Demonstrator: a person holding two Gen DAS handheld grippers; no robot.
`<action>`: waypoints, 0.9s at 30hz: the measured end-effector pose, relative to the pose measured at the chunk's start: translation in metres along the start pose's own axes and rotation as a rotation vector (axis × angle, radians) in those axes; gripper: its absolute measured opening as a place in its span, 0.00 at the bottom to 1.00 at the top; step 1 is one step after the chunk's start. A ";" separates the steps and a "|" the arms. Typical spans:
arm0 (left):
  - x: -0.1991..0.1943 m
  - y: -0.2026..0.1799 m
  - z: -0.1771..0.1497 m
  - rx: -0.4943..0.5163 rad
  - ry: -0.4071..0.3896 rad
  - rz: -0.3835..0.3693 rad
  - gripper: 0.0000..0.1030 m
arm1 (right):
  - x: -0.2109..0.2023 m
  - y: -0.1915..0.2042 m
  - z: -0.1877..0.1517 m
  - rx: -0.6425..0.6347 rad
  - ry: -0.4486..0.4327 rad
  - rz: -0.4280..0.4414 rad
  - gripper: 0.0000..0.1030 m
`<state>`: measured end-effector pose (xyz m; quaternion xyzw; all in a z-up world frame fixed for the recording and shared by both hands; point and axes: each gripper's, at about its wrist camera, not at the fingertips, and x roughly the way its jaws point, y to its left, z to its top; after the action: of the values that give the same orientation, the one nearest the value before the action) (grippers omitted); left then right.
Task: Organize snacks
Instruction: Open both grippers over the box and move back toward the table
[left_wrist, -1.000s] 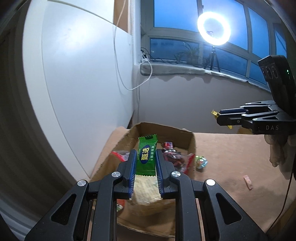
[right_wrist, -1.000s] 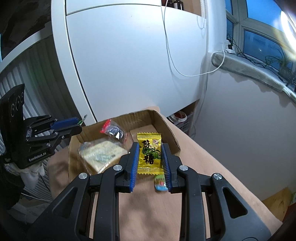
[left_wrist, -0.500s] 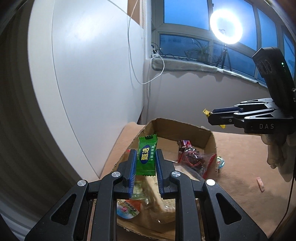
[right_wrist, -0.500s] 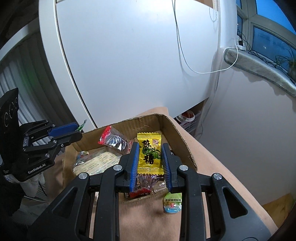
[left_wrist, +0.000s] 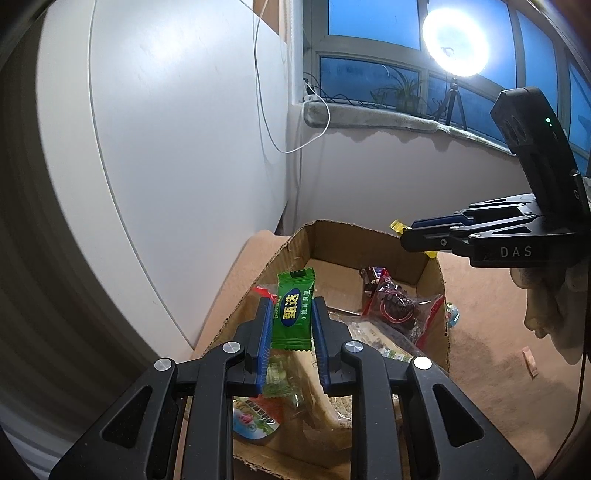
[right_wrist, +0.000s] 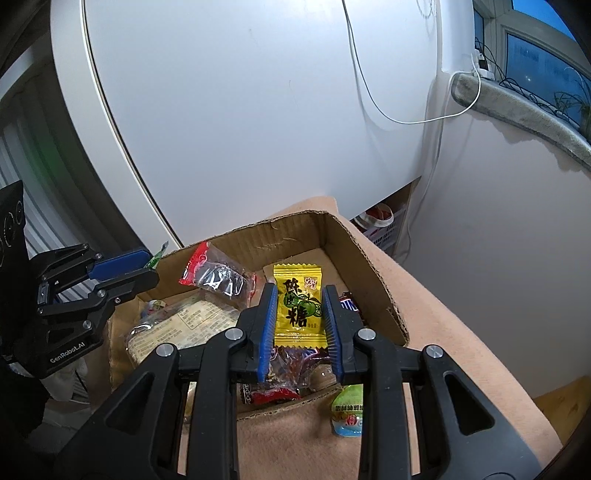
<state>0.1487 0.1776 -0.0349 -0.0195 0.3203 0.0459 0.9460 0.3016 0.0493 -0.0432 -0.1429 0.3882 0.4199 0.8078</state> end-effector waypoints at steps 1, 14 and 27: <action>0.000 0.000 0.000 0.000 0.000 0.000 0.20 | 0.001 0.001 0.000 -0.002 0.002 -0.004 0.25; 0.000 0.001 -0.002 -0.007 0.002 0.014 0.32 | -0.009 -0.001 0.000 0.002 -0.023 -0.012 0.52; -0.012 -0.003 -0.001 -0.018 -0.024 0.012 0.32 | -0.035 -0.017 -0.009 0.026 -0.046 -0.037 0.52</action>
<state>0.1394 0.1738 -0.0284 -0.0255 0.3085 0.0544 0.9493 0.2981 0.0144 -0.0241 -0.1300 0.3723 0.4031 0.8258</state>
